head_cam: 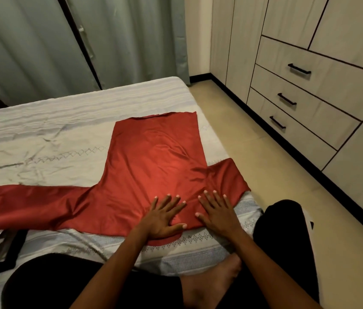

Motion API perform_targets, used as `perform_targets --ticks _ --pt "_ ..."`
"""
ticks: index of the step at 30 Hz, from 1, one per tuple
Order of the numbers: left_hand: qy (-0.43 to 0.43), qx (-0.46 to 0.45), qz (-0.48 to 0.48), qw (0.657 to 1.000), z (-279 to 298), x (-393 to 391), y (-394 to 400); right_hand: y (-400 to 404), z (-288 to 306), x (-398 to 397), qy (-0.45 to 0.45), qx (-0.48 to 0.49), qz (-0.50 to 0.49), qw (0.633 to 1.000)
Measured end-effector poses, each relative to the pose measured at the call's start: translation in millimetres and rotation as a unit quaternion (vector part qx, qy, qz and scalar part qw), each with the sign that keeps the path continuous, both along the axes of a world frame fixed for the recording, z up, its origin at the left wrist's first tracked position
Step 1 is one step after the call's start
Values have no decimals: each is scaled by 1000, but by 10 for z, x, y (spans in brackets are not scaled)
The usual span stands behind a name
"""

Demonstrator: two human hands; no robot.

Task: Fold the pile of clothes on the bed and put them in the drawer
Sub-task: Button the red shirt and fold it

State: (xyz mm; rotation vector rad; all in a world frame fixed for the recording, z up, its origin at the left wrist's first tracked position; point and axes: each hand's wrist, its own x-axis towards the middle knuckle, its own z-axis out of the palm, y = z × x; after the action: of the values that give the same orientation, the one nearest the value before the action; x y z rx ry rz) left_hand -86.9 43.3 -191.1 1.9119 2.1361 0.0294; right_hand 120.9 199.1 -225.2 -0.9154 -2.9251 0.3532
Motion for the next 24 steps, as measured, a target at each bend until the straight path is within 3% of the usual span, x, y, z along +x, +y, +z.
perform_targets --ticks 4,8,11,14,17,21,24 --pt "-22 -5 4 1000 75 -10 -17 -44 46 75 10 -29 -50 998" --pt "-49 11 26 998 166 -10 304 18 191 187 80 -82 -176 978" --pt "-77 8 27 997 204 0 675 71 218 306 67 -82 -225 969" --pt "-46 -31 20 998 203 63 988 41 255 349 6 -77 -231 970" --pt "-4 -21 31 999 169 132 1254 25 346 375 47 -71 -277 957" --pt "-19 10 66 998 178 147 1668 179 383 397 184 -121 -362 906" --pt "-28 3 52 998 192 102 1965 405 416 454 274 -245 -454 812"
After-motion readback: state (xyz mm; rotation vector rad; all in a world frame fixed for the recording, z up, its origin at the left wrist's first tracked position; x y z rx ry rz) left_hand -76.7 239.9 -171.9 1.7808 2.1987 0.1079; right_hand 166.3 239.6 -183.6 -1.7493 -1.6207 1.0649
